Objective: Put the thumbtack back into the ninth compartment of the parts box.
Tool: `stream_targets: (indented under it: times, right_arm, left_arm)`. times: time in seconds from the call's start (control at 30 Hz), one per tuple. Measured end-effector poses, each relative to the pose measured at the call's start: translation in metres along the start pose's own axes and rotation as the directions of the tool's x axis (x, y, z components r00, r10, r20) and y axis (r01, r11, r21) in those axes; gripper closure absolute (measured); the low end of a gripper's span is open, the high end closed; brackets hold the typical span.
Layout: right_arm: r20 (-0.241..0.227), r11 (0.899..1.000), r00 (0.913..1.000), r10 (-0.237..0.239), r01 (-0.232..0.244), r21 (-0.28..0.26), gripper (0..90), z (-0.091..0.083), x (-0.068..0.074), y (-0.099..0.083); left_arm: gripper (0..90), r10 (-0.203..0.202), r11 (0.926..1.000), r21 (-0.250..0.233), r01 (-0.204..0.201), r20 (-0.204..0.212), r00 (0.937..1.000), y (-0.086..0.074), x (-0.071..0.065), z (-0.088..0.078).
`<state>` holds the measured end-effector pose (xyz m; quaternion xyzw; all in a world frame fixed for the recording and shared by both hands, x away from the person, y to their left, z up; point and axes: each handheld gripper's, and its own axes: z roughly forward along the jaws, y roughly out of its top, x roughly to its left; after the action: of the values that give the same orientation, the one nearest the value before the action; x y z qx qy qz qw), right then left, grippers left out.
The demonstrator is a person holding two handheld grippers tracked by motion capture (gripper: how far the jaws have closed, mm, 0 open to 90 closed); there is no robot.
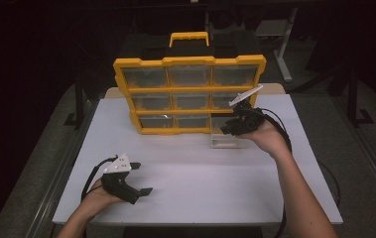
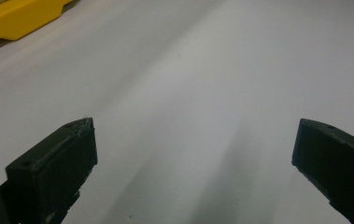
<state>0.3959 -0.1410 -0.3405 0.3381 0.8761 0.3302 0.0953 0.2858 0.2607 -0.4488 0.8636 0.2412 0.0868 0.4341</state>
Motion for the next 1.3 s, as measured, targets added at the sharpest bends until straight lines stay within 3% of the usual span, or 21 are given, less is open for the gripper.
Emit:
stream_targets:
  times: [0.63,0.97,1.3]
  right_arm:
    - [0.025,0.999,0.9997,-0.003,0.004,-0.044,50.3,-0.027,0.014,-0.037]
    - [0.049,0.998,0.9987,0.014,-0.011,-0.069,39.8,-0.031,0.015,-0.066]
    - [0.080,0.995,0.9958,0.045,-0.037,-0.098,23.1,-0.020,0.022,-0.093]
  left_arm:
    - [0.0,0.000,1.0000,0.004,0.000,-0.003,1.0000,0.000,0.001,0.000]
    - [0.0,-0.003,1.0000,0.008,0.003,-0.005,1.0000,-0.001,0.001,0.001]
    - [0.0,-0.003,1.0000,0.008,0.004,-0.006,1.0000,-0.001,0.002,0.000]
